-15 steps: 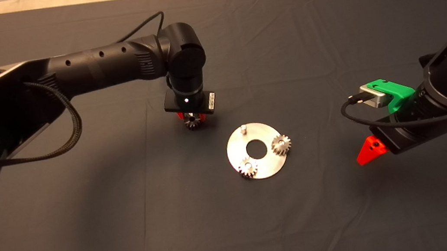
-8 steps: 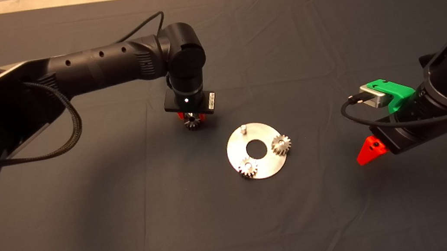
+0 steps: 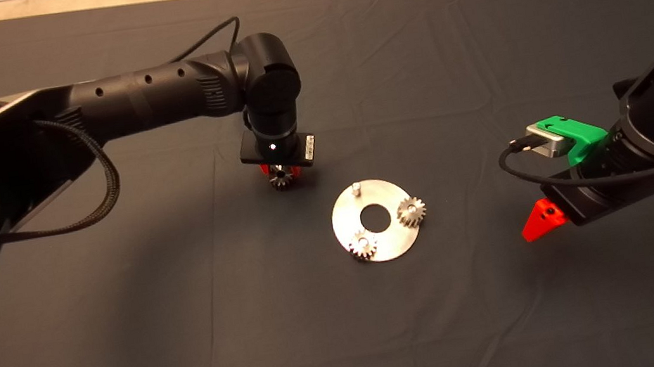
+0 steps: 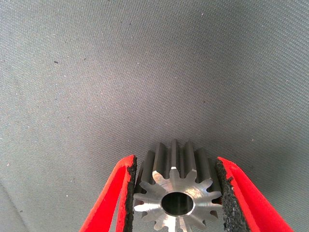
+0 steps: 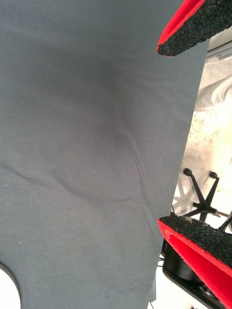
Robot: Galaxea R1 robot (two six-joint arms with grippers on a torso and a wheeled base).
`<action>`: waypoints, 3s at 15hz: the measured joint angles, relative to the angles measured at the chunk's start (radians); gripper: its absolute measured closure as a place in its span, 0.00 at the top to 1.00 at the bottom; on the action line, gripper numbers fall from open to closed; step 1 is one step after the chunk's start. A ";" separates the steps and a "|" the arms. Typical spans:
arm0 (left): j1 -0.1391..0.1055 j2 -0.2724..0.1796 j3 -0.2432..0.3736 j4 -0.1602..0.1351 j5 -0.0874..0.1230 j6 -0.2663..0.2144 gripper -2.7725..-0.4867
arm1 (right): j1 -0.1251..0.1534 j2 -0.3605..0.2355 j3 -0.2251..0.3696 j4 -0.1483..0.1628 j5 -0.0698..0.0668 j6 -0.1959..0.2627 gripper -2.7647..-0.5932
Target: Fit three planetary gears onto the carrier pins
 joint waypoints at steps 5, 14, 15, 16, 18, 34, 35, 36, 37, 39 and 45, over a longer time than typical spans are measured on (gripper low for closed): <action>0.000 0.000 0.000 0.000 0.000 -0.002 0.19 | 0.000 0.000 0.001 0.000 0.000 0.000 0.86; 0.000 0.000 0.000 0.000 0.001 -0.004 0.12 | -0.005 0.000 0.008 0.000 0.000 0.001 0.86; 0.000 0.000 0.000 0.000 0.001 -0.004 0.12 | -0.005 0.000 0.008 0.000 0.000 0.001 0.86; 0.000 0.000 0.000 0.000 0.001 -0.004 0.12 | -0.005 0.000 0.008 0.000 0.000 0.001 0.86; 0.000 -0.001 0.002 0.000 0.001 -0.004 0.12 | -0.005 0.000 0.008 0.000 0.000 0.001 0.86; -0.049 0.000 0.001 -0.107 0.005 -0.006 0.11 | -0.016 0.000 0.009 0.000 0.000 0.004 0.86; -0.051 0.003 -0.001 -0.116 0.005 -0.007 0.11 | -0.016 0.000 0.009 0.000 0.000 0.004 0.86; -0.054 0.006 -0.001 -0.123 0.005 -0.015 0.11 | -0.016 0.000 0.009 0.000 0.000 0.004 0.86; -0.054 0.014 -0.001 -0.128 0.005 -0.026 0.11 | -0.016 0.000 0.009 0.000 0.000 0.004 0.86; -0.054 0.032 -0.001 -0.145 0.005 -0.032 0.11 | -0.016 0.000 0.009 0.000 0.000 0.004 0.86; -0.054 0.070 -0.001 -0.168 0.005 -0.047 0.11 | -0.016 0.000 0.010 0.000 0.000 0.004 0.86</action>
